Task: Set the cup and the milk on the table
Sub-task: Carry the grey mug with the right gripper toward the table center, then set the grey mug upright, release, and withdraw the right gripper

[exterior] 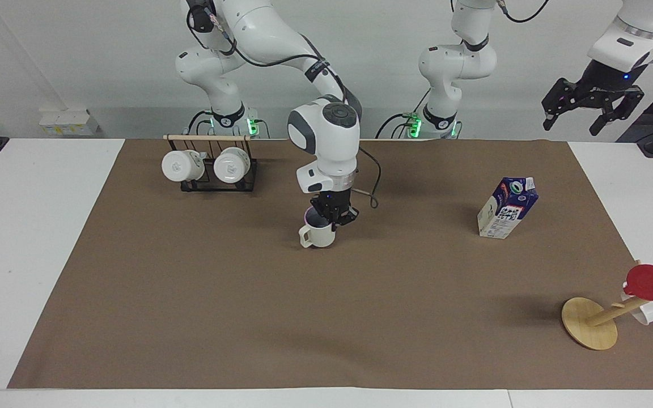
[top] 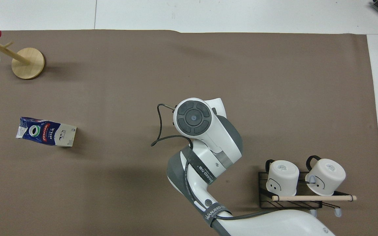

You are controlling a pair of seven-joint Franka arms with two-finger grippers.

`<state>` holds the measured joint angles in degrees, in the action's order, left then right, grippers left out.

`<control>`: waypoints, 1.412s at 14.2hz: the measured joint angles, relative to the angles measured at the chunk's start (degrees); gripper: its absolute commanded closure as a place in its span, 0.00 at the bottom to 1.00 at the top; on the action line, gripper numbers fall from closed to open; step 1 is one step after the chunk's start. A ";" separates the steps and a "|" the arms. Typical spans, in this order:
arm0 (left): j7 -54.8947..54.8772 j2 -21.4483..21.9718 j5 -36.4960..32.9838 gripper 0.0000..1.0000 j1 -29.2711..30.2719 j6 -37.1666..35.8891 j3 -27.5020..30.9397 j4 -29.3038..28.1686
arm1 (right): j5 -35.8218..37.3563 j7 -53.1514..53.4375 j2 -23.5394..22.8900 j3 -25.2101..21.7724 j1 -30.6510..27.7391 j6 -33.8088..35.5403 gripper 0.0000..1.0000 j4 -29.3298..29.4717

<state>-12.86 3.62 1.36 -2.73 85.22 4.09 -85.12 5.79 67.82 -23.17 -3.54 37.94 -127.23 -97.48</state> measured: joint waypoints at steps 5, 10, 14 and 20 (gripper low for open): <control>0.00 0.00 0.00 0.00 0.00 0.28 0.01 -0.09 | 0.00 0.04 -0.53 0.02 0.09 -0.66 0.68 -0.16; 0.00 0.00 0.00 0.00 0.00 0.28 0.01 -0.10 | 0.00 0.06 -0.63 0.03 0.35 -1.35 0.00 -0.36; 0.00 0.00 0.00 0.00 0.00 0.28 -0.01 -0.11 | 0.04 -0.08 -0.54 0.00 0.39 -1.35 0.00 -0.05; 0.00 0.00 0.00 0.00 0.00 0.28 0.02 -0.11 | -1.07 -10.38 6.12 -0.51 -1.27 5.10 0.00 0.36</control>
<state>-12.86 3.62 1.36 -2.73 85.50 4.12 -85.24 4.71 57.45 -17.05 -4.05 36.66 -122.13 -97.12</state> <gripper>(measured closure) 0.000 0.000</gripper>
